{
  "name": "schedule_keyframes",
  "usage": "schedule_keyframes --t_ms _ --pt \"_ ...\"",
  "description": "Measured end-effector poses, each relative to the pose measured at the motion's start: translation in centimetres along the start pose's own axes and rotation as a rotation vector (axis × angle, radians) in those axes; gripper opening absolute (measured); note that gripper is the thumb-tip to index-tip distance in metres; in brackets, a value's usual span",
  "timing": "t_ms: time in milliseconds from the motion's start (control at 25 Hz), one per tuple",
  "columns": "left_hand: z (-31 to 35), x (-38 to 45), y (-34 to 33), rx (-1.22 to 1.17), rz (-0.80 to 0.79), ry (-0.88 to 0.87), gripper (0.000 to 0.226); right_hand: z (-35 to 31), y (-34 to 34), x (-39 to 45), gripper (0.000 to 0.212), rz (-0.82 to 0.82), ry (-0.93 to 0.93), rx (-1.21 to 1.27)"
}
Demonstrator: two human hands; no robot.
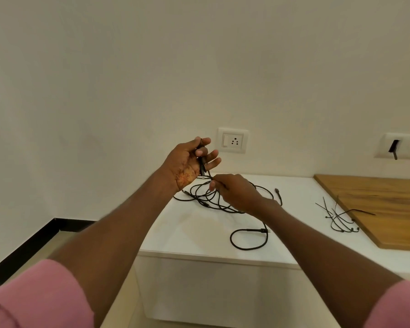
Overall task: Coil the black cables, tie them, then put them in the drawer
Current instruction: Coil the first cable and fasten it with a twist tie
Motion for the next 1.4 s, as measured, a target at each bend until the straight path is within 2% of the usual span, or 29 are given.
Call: schedule_keyframes --t_ms 120,240,320,400,600,760,920,1040,1120,1240,1320,1400 --pt "0.0 0.4 1.2 0.237 0.076 -0.051 0.032 -3.0 -1.5 0.2 0.026 -0.080 0.125 -0.127" --pt "0.2 0.3 1.3 0.595 0.095 -0.099 0.030 -5.2 -1.7 -0.2 0.016 -0.103 0.236 -0.075" --pt "-0.1 0.0 1.4 0.803 0.103 -0.102 0.029 -5.3 -0.6 -0.2 0.011 -0.054 0.239 -0.014" --pt "-0.6 -0.2 1.6 0.904 0.090 -0.067 0.030 -4.7 1.0 -0.1 0.021 0.037 0.214 0.015" --pt "-2.7 -1.0 0.6 1.020 -0.116 0.077 0.036 -4.0 4.0 -0.3 0.015 0.235 0.184 -0.031" --pt "-3.3 -1.5 0.7 0.760 -0.135 0.232 0.034 -4.1 5.5 -0.6 0.006 0.356 0.226 0.032" --pt "-3.5 -1.8 -0.1 0.588 -0.218 0.301 0.038 -2.2 7.1 -0.9 0.017 0.535 0.194 0.163" --pt "-3.6 -2.2 -1.1 0.447 -0.325 0.334 0.042 -1.7 7.5 -0.8 0.012 0.587 0.187 0.214" --pt "-3.3 -2.5 -2.0 0.361 -0.381 0.319 0.044 -1.4 7.8 -0.9 0.022 0.595 0.150 0.209" --pt "-2.1 -2.1 -3.2 0.202 -0.366 0.212 0.040 0.2 7.0 -0.7 0.044 0.525 -0.010 0.186" --pt "-1.2 -1.5 -3.8 0.090 -0.329 0.139 0.036 0.7 5.0 -0.4 0.051 0.391 -0.081 0.251" --pt "-0.6 -0.7 -3.9 0.036 -0.255 0.084 0.030 0.7 2.1 -0.2 0.047 0.203 -0.133 0.310"
Point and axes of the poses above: each hand's wrist, its own x-axis towards the middle knuckle, its own y-axis out of the back of the hand, z = x × y, the point moved 10 cm from there along x, towards the middle knuckle, and after that the axes turned 15 degrees about x, right-handed, at the moved point
